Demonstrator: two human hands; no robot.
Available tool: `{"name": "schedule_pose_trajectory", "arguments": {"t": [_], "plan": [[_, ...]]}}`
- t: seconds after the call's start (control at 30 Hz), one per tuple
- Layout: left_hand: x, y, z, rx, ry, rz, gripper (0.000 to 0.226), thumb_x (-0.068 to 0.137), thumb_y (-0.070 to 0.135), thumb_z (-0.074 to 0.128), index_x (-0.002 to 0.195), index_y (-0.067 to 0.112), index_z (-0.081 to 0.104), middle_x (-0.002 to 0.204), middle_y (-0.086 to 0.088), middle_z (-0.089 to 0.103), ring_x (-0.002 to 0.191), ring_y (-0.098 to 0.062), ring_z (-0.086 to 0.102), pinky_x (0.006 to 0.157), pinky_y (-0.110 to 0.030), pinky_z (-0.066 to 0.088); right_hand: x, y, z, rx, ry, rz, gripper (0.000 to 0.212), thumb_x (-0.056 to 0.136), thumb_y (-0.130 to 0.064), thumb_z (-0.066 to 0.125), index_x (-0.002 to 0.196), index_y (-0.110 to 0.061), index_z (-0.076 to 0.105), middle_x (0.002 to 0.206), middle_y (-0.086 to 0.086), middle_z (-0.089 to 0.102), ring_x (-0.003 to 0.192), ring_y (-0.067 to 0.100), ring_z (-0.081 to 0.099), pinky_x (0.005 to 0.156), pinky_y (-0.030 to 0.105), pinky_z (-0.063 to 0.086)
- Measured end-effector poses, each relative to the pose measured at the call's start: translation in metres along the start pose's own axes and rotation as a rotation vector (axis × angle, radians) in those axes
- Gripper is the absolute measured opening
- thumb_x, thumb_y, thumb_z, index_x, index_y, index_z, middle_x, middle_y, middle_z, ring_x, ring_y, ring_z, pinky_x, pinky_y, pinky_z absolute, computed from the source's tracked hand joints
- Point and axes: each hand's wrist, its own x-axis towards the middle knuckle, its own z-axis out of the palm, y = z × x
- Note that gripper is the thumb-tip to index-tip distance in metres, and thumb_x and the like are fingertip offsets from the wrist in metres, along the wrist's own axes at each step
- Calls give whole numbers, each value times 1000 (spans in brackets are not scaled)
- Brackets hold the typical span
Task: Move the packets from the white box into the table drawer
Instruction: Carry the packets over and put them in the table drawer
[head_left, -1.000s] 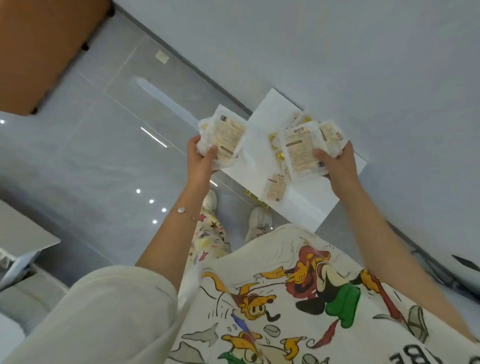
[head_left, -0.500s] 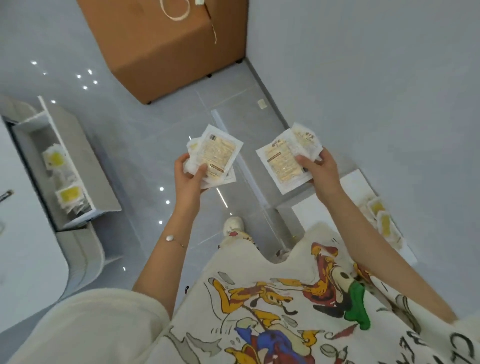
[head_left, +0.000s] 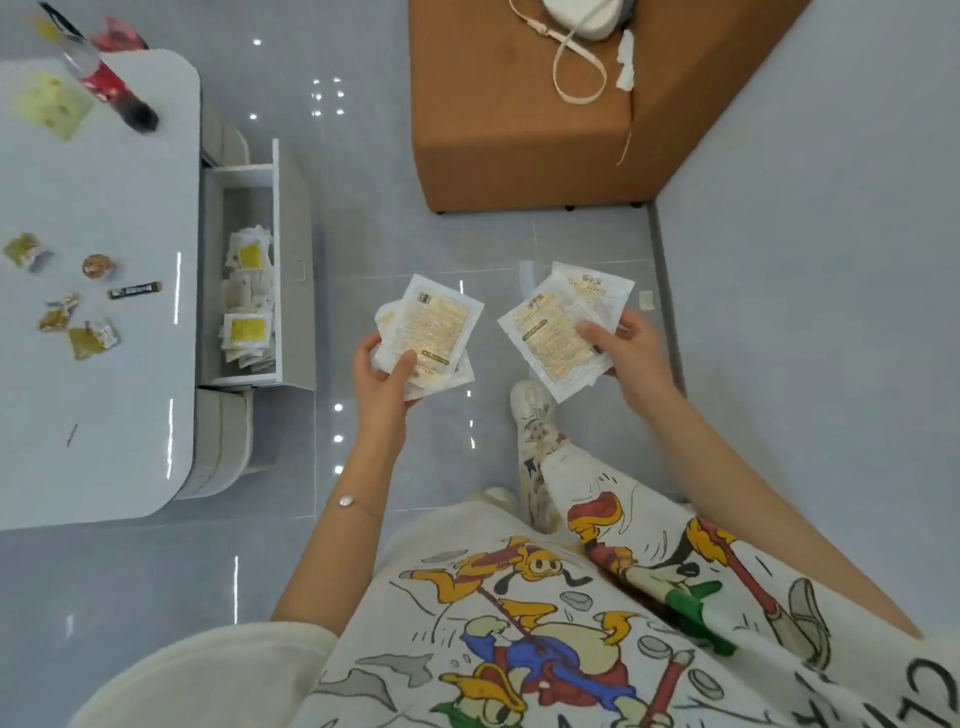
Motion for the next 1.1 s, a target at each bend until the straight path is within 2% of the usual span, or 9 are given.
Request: {"name": "schedule_pose_trajectory", "arguments": {"t": [0.13,0.33,0.5,0.73,0.87,0.93,1.03,1.1], "plan": [[37,20,6,-63,101,3,45,91,8,62,128,25,43,120,-1,61,99,-18,67,67,-31,57,62,-30,20,-50,-83,14,24,87,-13,68,102,-31,65,97,-8,74,88,19,73,75,40,60],[84,58,19,-211,276,10,44,91,7,61,126,25,43,122,-3,60,99,-19,66,65,-34,55,143,-89,63,-148,-262,37,23,87,-11,68,105,-25,62,94,-5,74,81,17,73,65,33,59],[109,87,13,-342,451,33,40,92,4,59,121,27,43,110,7,61,94,-13,66,72,-37,57,198,-130,121,-255,-422,33,29,88,-11,66,116,-15,60,103,2,72,87,21,72,71,37,60],[152,107,-35,-485,668,15,44,93,4,57,130,20,39,107,7,61,84,-10,68,74,-38,58,264,-165,241,-325,-626,57,36,90,-9,63,126,-11,57,117,7,69,99,25,70,80,42,58],[186,118,-78,-574,779,-35,41,94,4,55,123,27,38,118,1,56,91,-13,64,69,-36,56,300,-179,321,-335,-660,102,32,90,-8,63,122,-12,59,118,8,68,103,27,68,86,44,56],[200,123,-101,-621,829,-53,41,94,4,54,123,27,38,120,1,54,93,-13,62,67,-34,54,315,-187,361,-342,-673,118,34,90,-8,63,124,-10,58,118,8,68,104,27,68,84,42,57],[219,130,-128,-641,880,-82,43,94,6,52,130,23,36,123,0,52,103,-17,58,70,-37,53,332,-200,416,-391,-698,122,34,92,-8,60,126,-11,55,117,5,68,102,24,68,73,33,58],[234,136,-143,-659,910,-97,43,94,6,52,129,23,36,122,0,52,106,-19,57,73,-38,53,344,-206,451,-434,-745,121,30,93,-9,59,122,-15,56,117,4,68,102,22,68,78,36,58]]}}
